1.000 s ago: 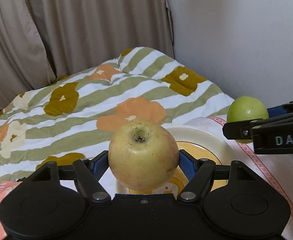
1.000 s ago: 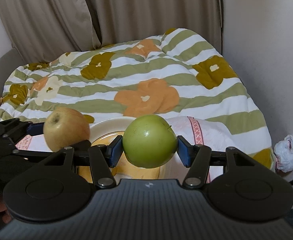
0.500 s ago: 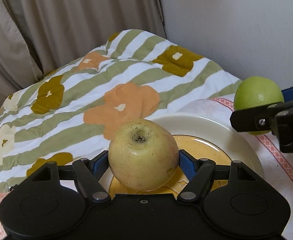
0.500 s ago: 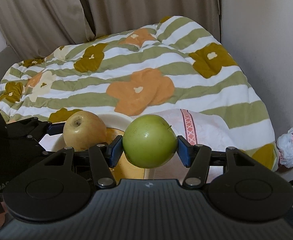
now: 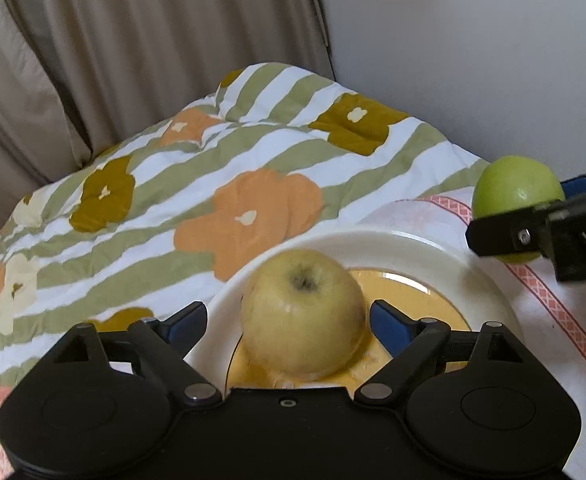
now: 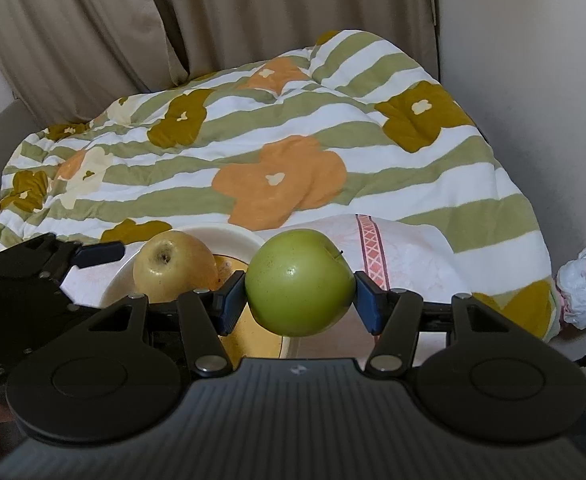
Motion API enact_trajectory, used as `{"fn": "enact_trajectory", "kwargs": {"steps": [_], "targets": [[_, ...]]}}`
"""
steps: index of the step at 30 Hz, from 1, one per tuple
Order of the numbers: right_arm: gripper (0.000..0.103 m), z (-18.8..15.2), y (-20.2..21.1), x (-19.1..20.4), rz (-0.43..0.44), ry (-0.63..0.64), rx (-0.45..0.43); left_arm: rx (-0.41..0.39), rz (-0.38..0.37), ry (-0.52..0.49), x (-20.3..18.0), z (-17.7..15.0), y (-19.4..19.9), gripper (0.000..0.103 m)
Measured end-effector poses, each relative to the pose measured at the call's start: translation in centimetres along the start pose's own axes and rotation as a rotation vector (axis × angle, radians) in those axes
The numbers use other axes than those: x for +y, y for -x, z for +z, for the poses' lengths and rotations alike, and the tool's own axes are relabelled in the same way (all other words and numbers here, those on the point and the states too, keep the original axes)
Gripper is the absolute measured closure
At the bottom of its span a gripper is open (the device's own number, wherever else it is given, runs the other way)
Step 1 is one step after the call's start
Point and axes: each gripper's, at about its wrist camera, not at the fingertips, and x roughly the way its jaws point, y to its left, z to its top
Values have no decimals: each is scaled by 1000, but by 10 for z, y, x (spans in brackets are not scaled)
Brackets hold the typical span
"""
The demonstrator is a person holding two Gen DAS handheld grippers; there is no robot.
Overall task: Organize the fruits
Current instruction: 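Open the left tool over the bowl while the right tool releases the green apple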
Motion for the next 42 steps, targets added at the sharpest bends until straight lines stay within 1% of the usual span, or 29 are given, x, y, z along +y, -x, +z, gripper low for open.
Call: {"fn": "enact_trajectory", "kwargs": {"steps": [3, 7, 11, 14, 16, 20, 23, 26, 27, 29, 30, 31, 33, 35, 39, 42], "targets": [[31, -1, -1, 1, 7, 37, -1, 15, 2, 18, 5, -7, 8, 7], [31, -4, -6, 9, 18, 117, 6, 32, 2, 59, 12, -17, 20, 5], [31, -8, -12, 23, 47, 221, -1, 52, 11, 85, 16, -23, 27, 0], [31, -11, -19, 36, 64, 322, -6, 57, 4, 109, 19, -27, 33, 0], [31, -15, -25, 44, 77, 378, -1, 65, 15, 109, 18, -30, 36, 0], [31, -22, -39, 54, 101, 448, 11, 76, 33, 116, 19, -34, 41, 0], [31, -27, -46, 59, 93, 503, 3, 69, 13, 141, 23, -38, 46, 0], [30, -30, -50, 61, 105, 511, 9, 69, 20, 149, 25, -41, 49, 0], [29, -31, -49, 61, 112, 514, -3, 70, 27, 146, 24, -42, 49, 0], [14, -33, -43, 61, 115, 520, -48, 69, 36, 144, 24, -44, 51, 0], [3, -32, -41, 60, 105, 519, -66, 67, 39, 143, 23, -44, 52, 0], [0, -32, -38, 59, 97, 515, -81, 65, 42, 143, 23, -44, 54, 0], [0, -32, -34, 57, 85, 504, -99, 62, 45, 141, 22, -46, 57, 0], [0, -33, -31, 54, 67, 487, -93, 58, 47, 140, 20, -46, 62, 0], [0, -33, -20, 44, 63, 406, -67, 54, 47, 143, 18, -46, 72, 0], [0, -32, -5, 38, 55, 352, -68, 45, 54, 140, 18, -46, 83, 0]]}}
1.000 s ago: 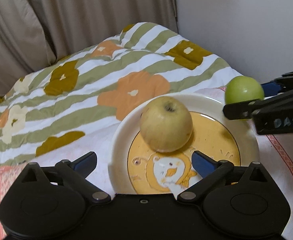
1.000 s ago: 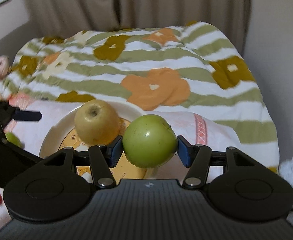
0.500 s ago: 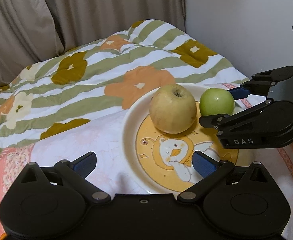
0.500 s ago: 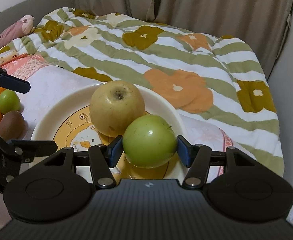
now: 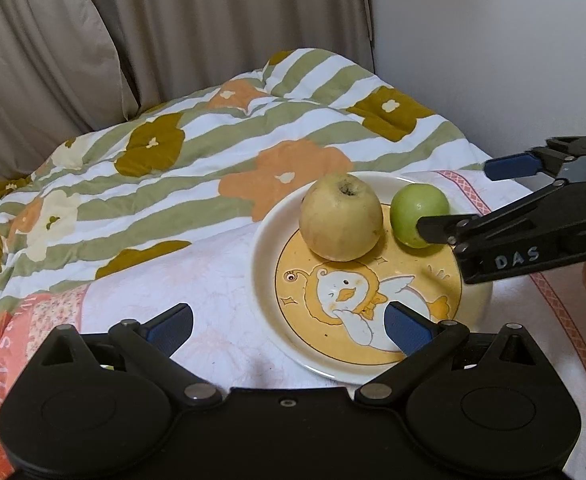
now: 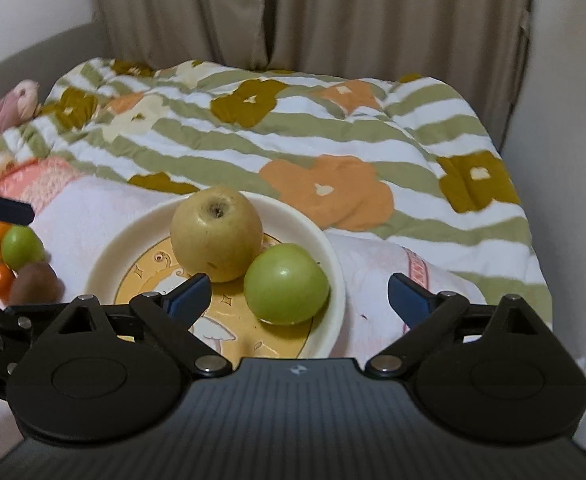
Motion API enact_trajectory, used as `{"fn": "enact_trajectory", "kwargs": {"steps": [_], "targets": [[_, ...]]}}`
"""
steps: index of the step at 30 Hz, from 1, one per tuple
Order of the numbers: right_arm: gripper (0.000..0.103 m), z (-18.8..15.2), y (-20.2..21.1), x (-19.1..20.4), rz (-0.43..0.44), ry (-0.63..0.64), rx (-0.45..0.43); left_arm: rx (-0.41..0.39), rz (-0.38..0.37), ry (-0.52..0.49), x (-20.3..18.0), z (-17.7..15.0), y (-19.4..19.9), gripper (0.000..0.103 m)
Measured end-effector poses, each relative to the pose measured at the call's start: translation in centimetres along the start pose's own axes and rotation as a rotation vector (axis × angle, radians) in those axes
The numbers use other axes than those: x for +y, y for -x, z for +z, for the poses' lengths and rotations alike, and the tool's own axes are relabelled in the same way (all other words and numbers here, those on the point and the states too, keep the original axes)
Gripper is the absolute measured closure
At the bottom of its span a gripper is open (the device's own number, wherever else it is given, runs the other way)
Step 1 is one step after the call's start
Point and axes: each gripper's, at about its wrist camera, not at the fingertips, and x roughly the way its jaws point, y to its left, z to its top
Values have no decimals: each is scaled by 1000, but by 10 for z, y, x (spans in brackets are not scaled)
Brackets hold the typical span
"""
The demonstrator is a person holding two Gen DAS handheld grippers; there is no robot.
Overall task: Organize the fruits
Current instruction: 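Open the left tool over the bowl while the right tool releases the green apple, then move both tools back toward the remaining fruits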
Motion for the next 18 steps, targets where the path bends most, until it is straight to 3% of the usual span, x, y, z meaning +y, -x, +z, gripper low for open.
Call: {"fn": "enact_trajectory", "kwargs": {"steps": [5, 13, 18], "targets": [[0, 4, 32, 2, -57, -25, -9, -18, -5, 26, 7, -2, 21, 0], [0, 2, 88, 27, -141, -81, -13, -124, 32, 86, 24, -23, 75, 0], [0, -6, 123, 53, -122, -127, -12, -167, 32, 114, 38, -47, 109, 0]]}}
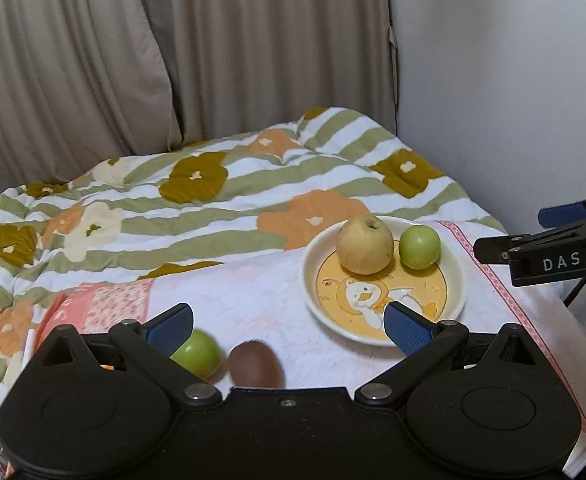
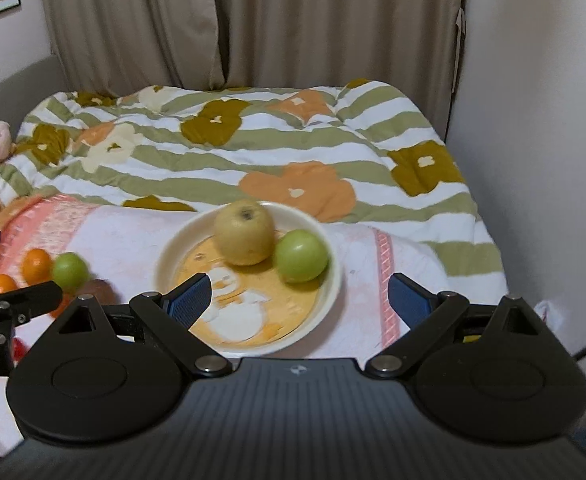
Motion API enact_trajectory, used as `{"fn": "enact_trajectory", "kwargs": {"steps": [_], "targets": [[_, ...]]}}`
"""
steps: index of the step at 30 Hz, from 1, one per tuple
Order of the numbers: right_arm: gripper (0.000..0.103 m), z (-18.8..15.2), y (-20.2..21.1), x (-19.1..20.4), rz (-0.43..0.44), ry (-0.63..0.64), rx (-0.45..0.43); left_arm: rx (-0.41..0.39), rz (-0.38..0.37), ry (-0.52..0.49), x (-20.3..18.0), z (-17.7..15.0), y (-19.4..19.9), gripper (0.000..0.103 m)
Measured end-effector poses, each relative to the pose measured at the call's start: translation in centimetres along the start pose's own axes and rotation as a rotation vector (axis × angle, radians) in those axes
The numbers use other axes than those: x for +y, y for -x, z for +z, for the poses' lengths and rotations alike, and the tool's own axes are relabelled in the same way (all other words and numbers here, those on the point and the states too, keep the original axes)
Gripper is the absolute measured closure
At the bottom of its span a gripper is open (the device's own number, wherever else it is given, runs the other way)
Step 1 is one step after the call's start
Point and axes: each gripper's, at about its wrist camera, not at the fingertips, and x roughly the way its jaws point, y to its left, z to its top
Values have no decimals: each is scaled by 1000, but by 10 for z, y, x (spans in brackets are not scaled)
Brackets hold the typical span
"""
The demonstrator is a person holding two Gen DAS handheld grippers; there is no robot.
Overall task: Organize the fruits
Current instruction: 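Move both tools back toward the remaining fruits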
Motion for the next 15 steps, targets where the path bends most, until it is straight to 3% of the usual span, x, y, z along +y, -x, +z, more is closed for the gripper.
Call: {"fn": "enact_trajectory", "kwargs": {"steps": [15], "targets": [[0, -47, 75, 102, 42, -16, -14, -33, 73, 61, 65, -70, 72, 0]]}}
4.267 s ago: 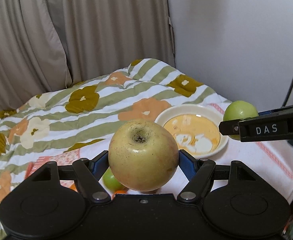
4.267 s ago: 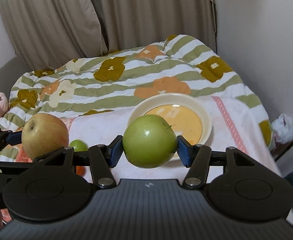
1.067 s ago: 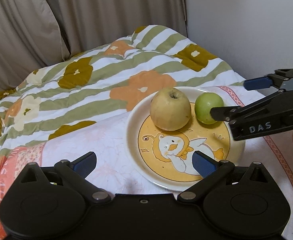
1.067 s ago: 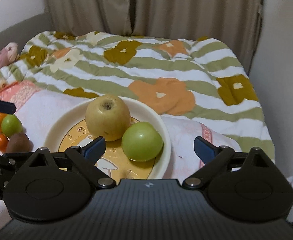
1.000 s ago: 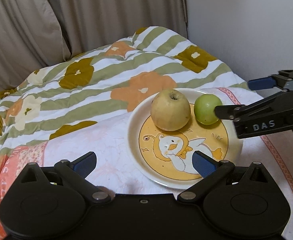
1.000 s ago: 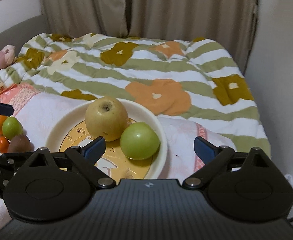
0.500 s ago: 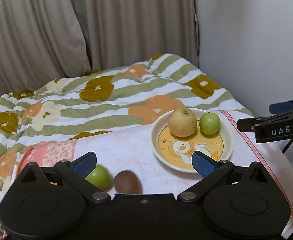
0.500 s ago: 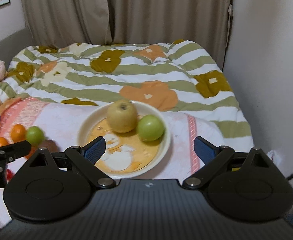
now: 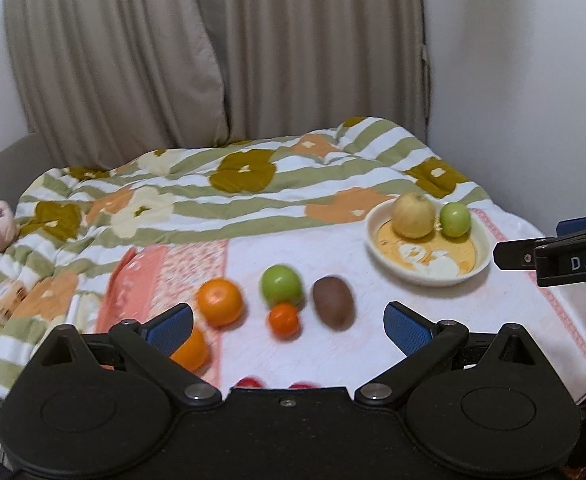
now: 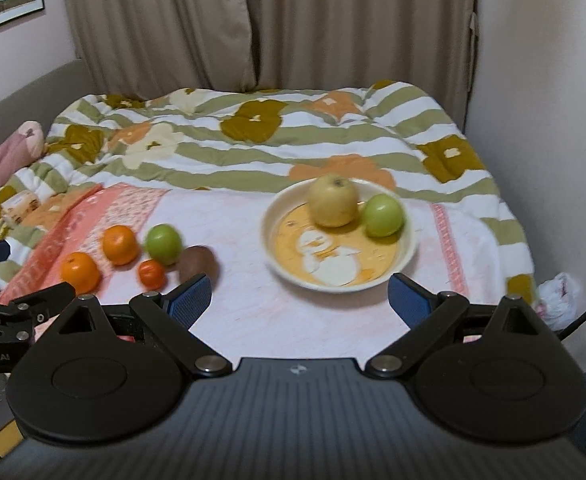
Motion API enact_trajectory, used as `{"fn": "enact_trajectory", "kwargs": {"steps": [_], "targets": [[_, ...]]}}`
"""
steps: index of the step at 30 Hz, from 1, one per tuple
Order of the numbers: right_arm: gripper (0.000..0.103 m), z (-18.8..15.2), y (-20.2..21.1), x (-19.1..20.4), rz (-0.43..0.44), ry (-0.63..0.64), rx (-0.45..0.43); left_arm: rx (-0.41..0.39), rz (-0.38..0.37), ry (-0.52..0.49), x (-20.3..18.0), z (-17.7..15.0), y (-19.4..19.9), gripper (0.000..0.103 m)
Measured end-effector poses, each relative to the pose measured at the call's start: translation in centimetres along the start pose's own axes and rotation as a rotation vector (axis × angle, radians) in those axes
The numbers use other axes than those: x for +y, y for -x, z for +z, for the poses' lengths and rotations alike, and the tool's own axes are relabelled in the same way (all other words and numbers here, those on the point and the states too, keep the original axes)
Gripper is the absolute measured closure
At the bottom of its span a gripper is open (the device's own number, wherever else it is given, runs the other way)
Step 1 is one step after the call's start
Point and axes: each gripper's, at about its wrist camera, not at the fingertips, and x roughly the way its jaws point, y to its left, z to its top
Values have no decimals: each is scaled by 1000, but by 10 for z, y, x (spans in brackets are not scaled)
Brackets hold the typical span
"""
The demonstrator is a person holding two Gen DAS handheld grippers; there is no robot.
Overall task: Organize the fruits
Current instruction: 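Move both tools back toward the remaining fruits, then grasp the small tangerine with the left tool while the right tool grasps a red tomato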
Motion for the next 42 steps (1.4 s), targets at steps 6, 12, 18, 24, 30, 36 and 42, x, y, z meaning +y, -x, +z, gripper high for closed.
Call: {"fn": "enact_trajectory", "kwargs": {"steps": [6, 12, 18, 24, 30, 36, 42], "targets": [[0, -27, -4, 42, 38, -22, -2, 14, 33, -1, 33, -34, 2, 3], [0, -57, -16, 76, 40, -48, -18, 43, 41, -42, 57, -66, -15, 9], [0, -79, -36, 102, 49, -63, -7, 77, 31, -83, 72, -86, -38, 23], [0, -94, -55, 118, 66, -73, 16, 127, -16, -106, 76, -96, -62, 32], [0, -102, -71, 128, 81, -68, 39, 166, -47, -125, 75, -102, -80, 41], [0, -100, -83, 136, 81, -47, 51, 201, -75, -100, 77, -101, -92, 59], [0, -97, -95, 149, 94, -15, 74, 207, -71, -86, 82, -103, -87, 60]]}}
